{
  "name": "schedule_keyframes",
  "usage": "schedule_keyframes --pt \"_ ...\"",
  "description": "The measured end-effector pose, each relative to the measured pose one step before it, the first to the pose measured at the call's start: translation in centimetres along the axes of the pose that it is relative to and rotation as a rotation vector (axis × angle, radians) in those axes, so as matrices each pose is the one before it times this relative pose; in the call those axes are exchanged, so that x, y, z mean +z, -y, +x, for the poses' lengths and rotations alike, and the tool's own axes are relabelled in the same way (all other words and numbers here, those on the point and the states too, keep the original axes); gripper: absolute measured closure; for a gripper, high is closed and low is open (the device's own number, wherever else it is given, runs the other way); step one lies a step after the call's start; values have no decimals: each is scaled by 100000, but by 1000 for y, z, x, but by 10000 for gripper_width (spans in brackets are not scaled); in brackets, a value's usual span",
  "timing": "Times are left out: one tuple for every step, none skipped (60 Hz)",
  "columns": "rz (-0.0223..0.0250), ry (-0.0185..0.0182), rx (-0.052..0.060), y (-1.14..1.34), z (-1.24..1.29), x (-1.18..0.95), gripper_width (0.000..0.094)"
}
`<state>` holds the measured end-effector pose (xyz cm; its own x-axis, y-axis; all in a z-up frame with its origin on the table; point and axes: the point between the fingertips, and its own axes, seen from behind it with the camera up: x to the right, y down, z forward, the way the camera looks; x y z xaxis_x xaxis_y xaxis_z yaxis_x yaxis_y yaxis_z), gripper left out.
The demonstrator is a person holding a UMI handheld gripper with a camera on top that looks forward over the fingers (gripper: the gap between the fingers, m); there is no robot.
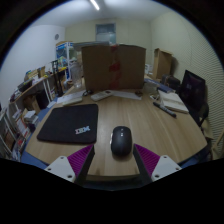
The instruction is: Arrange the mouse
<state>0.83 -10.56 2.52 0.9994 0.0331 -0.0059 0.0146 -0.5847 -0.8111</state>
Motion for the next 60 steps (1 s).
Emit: schedule_keyframes --pt "-13 182 -442 -166 -50 500 138" --pt "35 -6 -491 -123 24 537 136" --pt "72 -132 -467 -77 77 504 136" --pt "63 -232 -413 -88 92 516 134" --pt "230 439 -396 -193 1816 1270 133" --pt "139 -1223 -382 -4 -896 -222 134" --pt "332 -766 -206 -89 358 368 134" --pt "144 -775 29 -89 317 395 134" --pt "-162 -530 186 -115 261 370 136" --pt "-446 -174 231 -183 197 341 109" --pt "812 1420 1045 286 -200 303 82" --pt "1387 773 1711 302 166 534 129" --pt "146 -309 1014 74 190 176 143" --pt "967 -40 158 265 108 187 150" --pt "346 -103 -399 70 96 205 171" --pt "-31 -75 -947 -18 84 137 177" --pt "826 559 -908 190 -79 119 178" --pt "216 653 -759 -10 -101 93 182" --pt "621 441 9 112 34 -38 182" --pt "663 347 286 32 58 75 198" --pt "511 318 359 -10 6 35 205" --pt "1054 -1 199 93 48 -5 213" --pt "925 -260 -185 16 101 1 197" --pt "1191 162 -350 49 26 0 265" --pt "1117 912 -239 33 -166 -11 282" --pt "1246 818 -364 67 -161 23 325" --pt "969 656 -273 6 -145 21 332" --pt "838 444 -228 -36 -75 -41 420" --pt "694 -274 143 56 41 -4 427" --pt "134 -256 385 -36 1 -24 433" --pt "184 -367 507 50 52 6 439" --pt "-374 -404 369 -14 48 20 449" --pt "-691 -230 351 -59 -15 36 452" --pt "-650 -270 168 -1 38 -64 461" --pt "-1046 -169 80 -30 -5 57 464" --pt "-1258 -125 67 -52 -5 21 467" --pt "-996 -64 -41 11 -9 31 476" --pt "-1592 -38 43 -124 8 -61 475" --pt "-805 -31 -44 41 8 11 487" --pt "-1427 52 -53 -108 5 -7 493" --pt "-942 71 -6 -1 -1 -1 501" --pt "-1013 136 244 -21 -8 -9 506" --pt "-1119 236 331 -28 -14 -37 516" --pt "-1195 133 421 -47 -8 -64 519" --pt "-1286 173 330 -11 -20 -98 525" --pt "-953 200 302 83 -9 -105 526" --pt "-756 122 336 144 -15 -161 527" --pt "-277 171 41 291 -39 -195 537" --pt "422 319 -269 533 -113 -243 537" --pt "1021 122 -447 902 -62 -232 538" --pt "2067 -179 -809 861 -186 -384 517" --pt "2129 -293 -914 1085 -140 -346 556" --pt "2306 -528 -807 1161 -108 -373 554" --pt "2132 -321 -812 1180 -249 -320 557" --pt "2068 -102 -430 1364 -292 -177 558" --pt "2088 249 -266 1181 -468 -148 557" --pt "1984 586 -133 1173 -644 -107 559" --pt "1833 1010 -138 1144 -857 -39 558" --pt "1219 1295 -227 1326 -967 92 557" --pt "1185 1249 -82 646 -802 131 558"
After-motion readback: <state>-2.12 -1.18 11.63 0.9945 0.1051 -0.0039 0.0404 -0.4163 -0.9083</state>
